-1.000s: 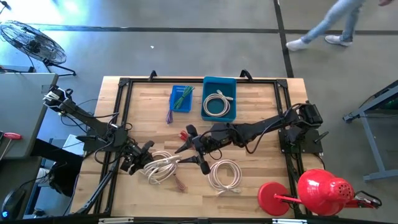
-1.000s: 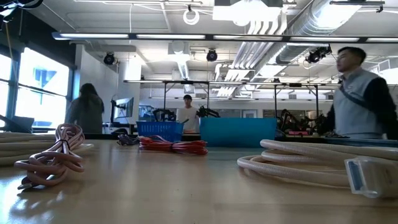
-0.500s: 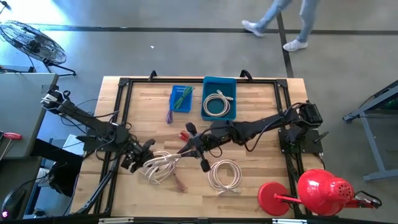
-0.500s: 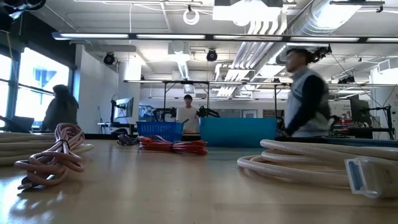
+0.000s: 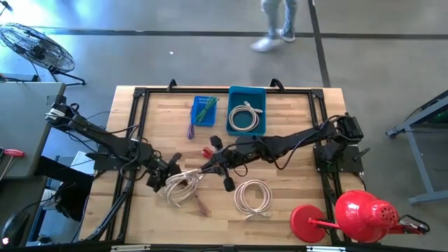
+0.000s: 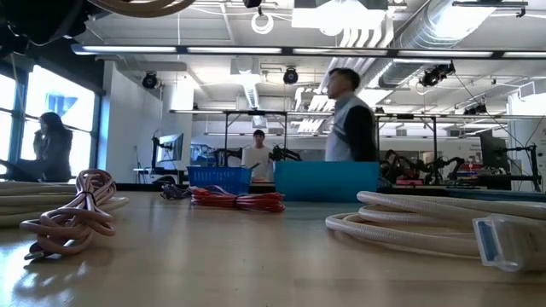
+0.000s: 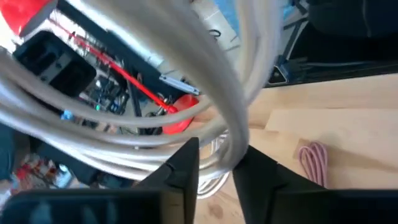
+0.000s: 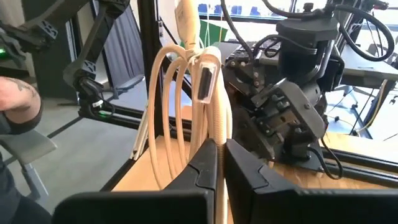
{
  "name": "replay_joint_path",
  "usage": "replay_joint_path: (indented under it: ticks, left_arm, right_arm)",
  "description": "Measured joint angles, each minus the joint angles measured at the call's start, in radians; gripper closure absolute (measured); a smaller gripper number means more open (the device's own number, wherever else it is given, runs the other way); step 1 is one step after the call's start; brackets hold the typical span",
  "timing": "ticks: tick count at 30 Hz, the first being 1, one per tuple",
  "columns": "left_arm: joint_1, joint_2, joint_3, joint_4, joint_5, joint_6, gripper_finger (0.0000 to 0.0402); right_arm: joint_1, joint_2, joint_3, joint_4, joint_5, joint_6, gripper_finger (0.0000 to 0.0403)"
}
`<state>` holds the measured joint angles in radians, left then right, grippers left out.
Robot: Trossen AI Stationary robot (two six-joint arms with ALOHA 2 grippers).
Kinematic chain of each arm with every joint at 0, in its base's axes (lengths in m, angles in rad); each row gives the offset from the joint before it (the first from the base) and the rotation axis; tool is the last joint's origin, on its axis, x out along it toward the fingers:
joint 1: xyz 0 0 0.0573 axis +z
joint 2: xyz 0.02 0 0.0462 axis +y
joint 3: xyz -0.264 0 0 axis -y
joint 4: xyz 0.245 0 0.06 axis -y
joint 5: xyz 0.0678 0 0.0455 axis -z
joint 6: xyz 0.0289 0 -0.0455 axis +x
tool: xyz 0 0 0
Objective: Pick & Place USB Port
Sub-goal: Put the white HDMI cable into the dark blue bin
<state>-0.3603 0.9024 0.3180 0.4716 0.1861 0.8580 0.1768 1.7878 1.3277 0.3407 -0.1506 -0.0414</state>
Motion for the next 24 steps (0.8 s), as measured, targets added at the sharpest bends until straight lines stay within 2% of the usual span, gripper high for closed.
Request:
replay_joint_path:
  ticks: [5,9,16,18,24]
  left_arm:
    - [-0.001,0.0,0.009,-0.003,-0.088,-0.145,0.0278]
    - [0.0,-0.014,0.009,0.007,-0.19,-0.195,0.0245]
    - [0.0,-0.044,0.009,0.03,-0.224,-0.202,0.0189]
    - [0.0,-0.048,0.01,0.01,-0.271,-0.2,0.0182]
    - [0.002,-0.05,0.018,-0.07,-0.514,-0.21,0.0179]
  right_arm:
    - [0.0,-0.002,0.001,-0.004,0.002,0.001,0.0399]
    - [0.001,-0.002,0.001,-0.004,0.022,0.004,0.0399]
    - [0.002,-0.002,0.002,-0.014,0.037,-0.003,0.04]
    - [0.007,-0.007,0.002,-0.024,0.037,-0.007,0.04]
    - [0.031,-0.034,-0.003,-0.087,0.045,-0.03,0.04]
